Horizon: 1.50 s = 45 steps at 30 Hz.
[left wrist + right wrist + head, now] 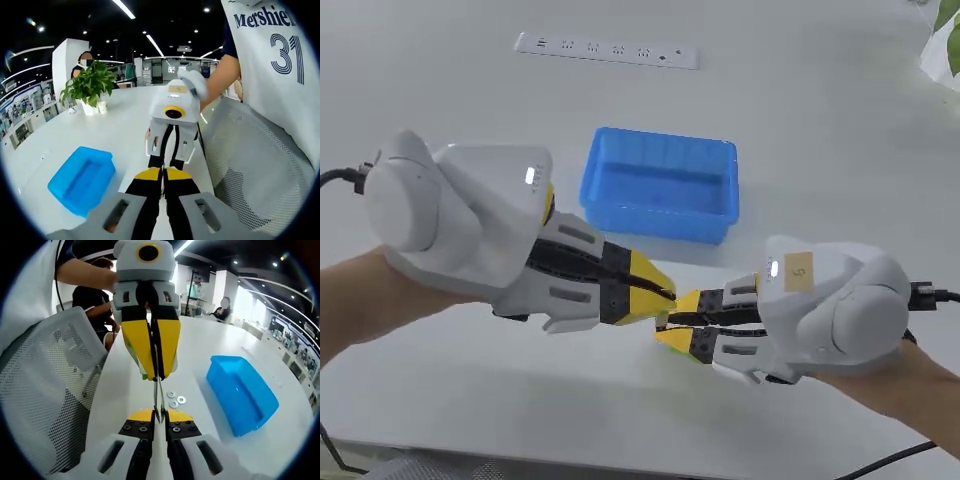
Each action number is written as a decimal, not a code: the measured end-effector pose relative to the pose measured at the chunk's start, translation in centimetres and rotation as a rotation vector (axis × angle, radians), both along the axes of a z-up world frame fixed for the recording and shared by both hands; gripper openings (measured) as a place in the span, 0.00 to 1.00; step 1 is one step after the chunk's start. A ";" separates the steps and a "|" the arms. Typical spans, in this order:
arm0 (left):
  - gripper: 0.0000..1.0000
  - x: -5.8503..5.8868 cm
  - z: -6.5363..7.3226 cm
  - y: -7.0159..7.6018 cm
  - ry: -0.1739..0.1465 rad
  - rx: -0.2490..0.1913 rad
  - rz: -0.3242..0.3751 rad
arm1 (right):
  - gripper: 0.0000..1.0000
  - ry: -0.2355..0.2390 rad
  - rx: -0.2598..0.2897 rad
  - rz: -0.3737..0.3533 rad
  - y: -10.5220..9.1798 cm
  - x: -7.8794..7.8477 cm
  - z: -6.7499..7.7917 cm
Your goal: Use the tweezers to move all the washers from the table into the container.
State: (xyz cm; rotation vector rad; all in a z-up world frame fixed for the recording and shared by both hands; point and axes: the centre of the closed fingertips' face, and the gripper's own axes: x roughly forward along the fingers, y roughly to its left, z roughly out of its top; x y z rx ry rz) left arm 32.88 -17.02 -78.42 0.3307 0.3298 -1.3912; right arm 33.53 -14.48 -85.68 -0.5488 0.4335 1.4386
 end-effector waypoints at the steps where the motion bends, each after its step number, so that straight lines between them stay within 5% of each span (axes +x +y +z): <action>1: 0.04 0.0 0.0 0.0 0.000 0.001 0.000 | 0.09 0.000 0.001 0.001 0.0 0.0 0.0; 10: 0.04 0.3 0.4 -0.1 -0.003 0.001 -0.008 | 0.10 -0.009 0.012 0.016 0.6 0.0 0.4; 19: 0.05 1.8 0.8 -0.6 -0.027 -0.008 0.005 | 0.10 -0.070 0.003 -0.039 0.0 1.8 0.6; 23: 0.04 2.1 1.2 -1.1 -0.033 -0.043 0.003 | 0.10 -0.083 -0.016 -0.062 -0.6 2.3 0.3; 33: 0.04 3.3 1.6 -1.6 -0.024 -0.091 0.018 | 0.10 -0.093 -0.004 -0.118 -1.5 3.4 0.4; 45: 0.04 3.4 0.9 -1.3 -0.011 -0.087 0.020 | 0.11 -0.068 -0.014 -0.121 -1.2 3.6 -0.4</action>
